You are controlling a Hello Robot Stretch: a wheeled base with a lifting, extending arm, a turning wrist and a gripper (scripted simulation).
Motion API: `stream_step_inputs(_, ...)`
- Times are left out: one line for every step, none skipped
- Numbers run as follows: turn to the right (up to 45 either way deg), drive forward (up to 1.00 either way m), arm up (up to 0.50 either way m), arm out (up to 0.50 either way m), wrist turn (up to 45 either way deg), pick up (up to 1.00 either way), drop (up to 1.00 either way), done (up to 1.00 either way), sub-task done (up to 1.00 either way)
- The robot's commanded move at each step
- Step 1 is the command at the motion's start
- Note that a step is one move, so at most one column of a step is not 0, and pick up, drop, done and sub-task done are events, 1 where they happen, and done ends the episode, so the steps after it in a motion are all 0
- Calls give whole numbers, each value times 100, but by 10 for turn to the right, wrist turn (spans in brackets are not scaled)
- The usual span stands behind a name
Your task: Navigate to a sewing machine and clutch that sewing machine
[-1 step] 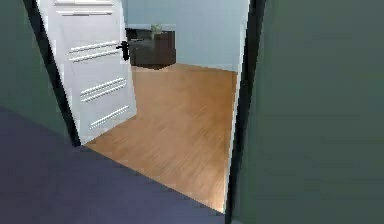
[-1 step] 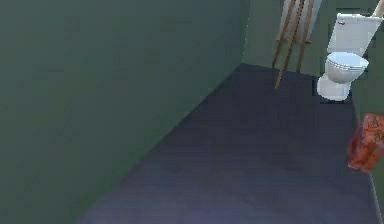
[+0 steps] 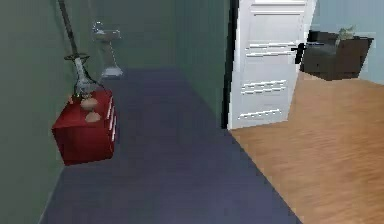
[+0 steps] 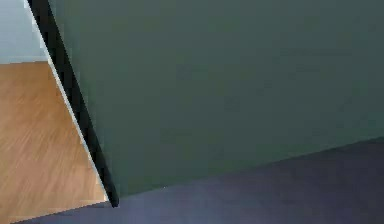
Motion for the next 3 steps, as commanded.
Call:
stream_step_inputs(-150,0,0,0,0,0,0,0,0)
stream_step_inputs(0,15,0,0,0,0,0,0,0)
stream_step_inputs(-450,0,0,0,0,0,0,0,0)
